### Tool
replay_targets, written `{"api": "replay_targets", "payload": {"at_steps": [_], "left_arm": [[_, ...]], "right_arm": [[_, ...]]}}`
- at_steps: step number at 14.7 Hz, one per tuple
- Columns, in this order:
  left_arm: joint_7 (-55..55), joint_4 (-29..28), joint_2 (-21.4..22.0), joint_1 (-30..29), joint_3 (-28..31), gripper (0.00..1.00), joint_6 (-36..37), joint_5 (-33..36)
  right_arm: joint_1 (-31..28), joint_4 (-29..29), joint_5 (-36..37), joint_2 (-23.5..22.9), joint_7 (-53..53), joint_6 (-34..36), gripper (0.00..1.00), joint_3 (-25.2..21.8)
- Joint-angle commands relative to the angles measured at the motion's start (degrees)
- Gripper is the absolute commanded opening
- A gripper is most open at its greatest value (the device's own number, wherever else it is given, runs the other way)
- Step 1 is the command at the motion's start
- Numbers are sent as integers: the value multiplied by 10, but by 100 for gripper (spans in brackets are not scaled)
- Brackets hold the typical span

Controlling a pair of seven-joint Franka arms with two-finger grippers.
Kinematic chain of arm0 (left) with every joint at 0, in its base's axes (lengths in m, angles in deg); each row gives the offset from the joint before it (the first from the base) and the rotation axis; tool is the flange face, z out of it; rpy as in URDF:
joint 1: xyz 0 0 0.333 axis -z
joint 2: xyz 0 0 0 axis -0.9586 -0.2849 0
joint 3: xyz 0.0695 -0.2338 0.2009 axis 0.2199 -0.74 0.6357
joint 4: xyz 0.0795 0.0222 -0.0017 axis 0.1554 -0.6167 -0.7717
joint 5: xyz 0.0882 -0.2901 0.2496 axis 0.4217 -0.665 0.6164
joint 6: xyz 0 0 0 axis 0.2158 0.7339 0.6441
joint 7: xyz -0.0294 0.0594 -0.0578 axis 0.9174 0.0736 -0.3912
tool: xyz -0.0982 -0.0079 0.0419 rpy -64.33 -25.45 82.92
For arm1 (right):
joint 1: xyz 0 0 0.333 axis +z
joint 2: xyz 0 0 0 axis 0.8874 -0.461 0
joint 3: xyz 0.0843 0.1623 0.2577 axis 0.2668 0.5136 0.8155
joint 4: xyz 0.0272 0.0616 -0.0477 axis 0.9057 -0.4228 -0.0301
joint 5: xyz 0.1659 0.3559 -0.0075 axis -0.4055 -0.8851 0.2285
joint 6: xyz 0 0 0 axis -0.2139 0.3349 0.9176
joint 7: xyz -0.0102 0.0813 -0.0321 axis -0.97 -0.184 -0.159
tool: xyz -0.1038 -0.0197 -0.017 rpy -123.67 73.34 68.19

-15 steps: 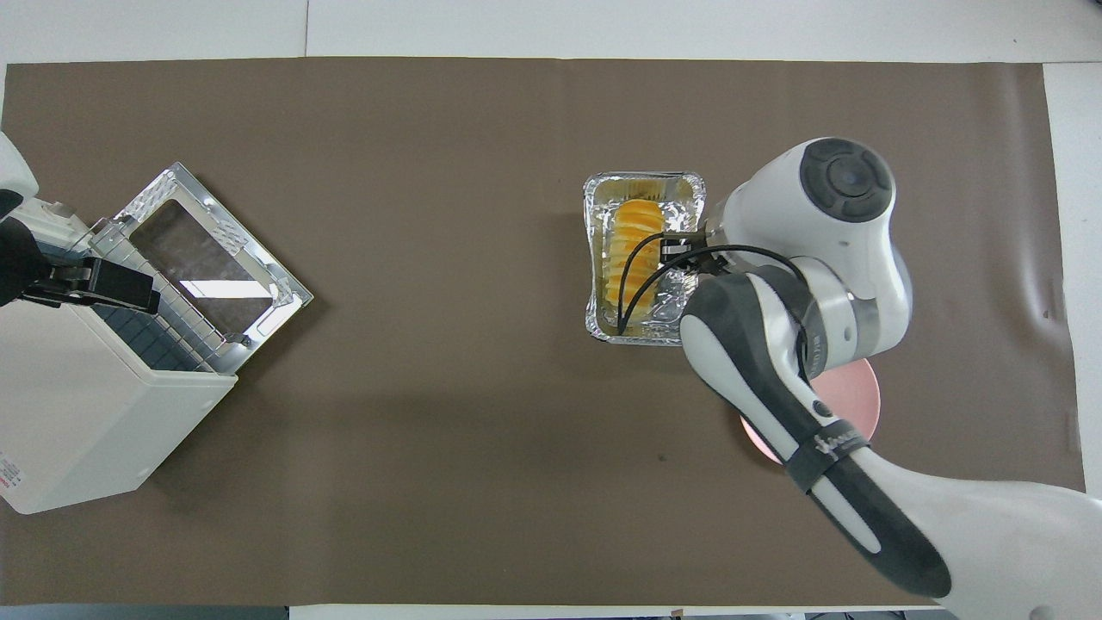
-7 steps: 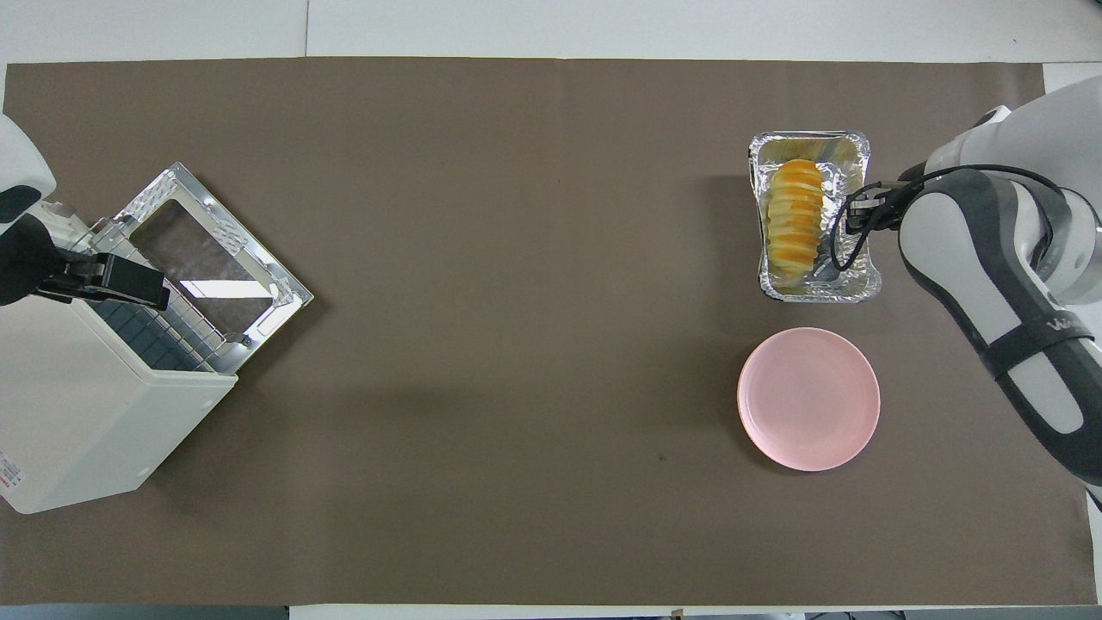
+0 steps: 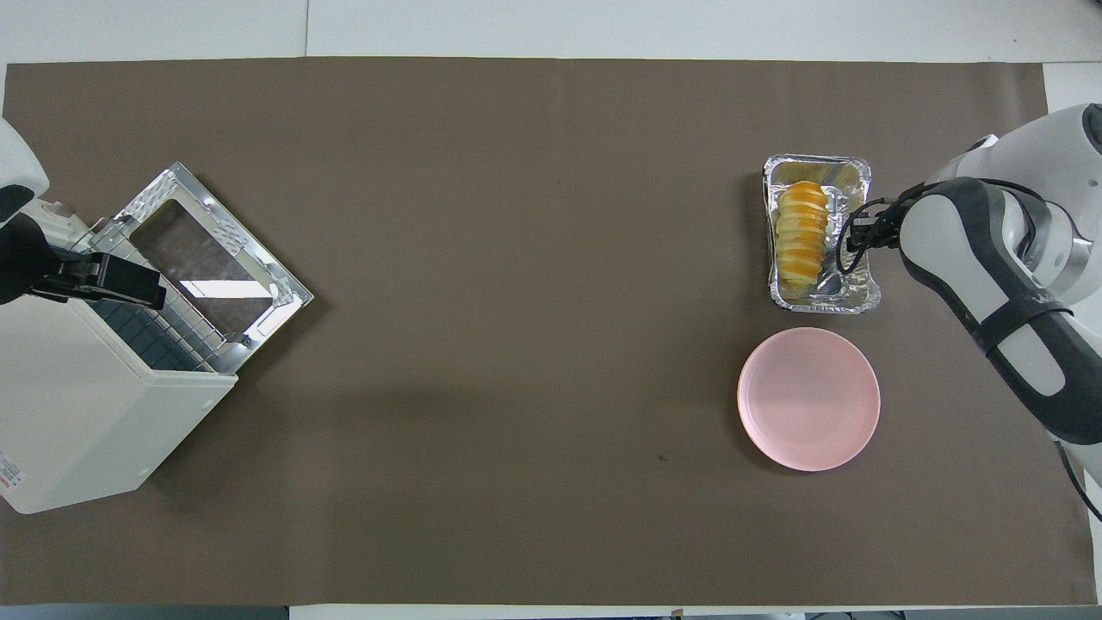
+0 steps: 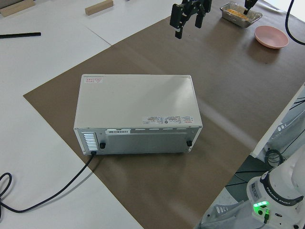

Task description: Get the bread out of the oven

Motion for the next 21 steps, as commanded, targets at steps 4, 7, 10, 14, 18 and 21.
{"api": "replay_targets", "payload": {"at_steps": [4, 7, 10, 14, 18, 21], "left_arm": [[-4, -6, 9, -9, 1, 100, -5, 1], [-4, -6, 9, -9, 1, 100, -5, 1], [-4, -6, 9, -9, 1, 100, -5, 1], [-4, -6, 9, -9, 1, 100, -5, 1], [-4, -6, 9, -9, 1, 100, -5, 1], [-4, -6, 9, -9, 1, 100, -5, 1]], "right_arm": [[6, -15, -19, 19, -6, 6, 99, 5], [27, -2, 8, 37, -4, 13, 100, 4], [45, 27, 28, 37, 20, 36, 100, 5], [54, -53, 28, 51, 43, -32, 100, 5], [55, -71, 27, 54, 44, -47, 100, 6], [56, -76, 26, 54, 47, -49, 92, 6]]}}
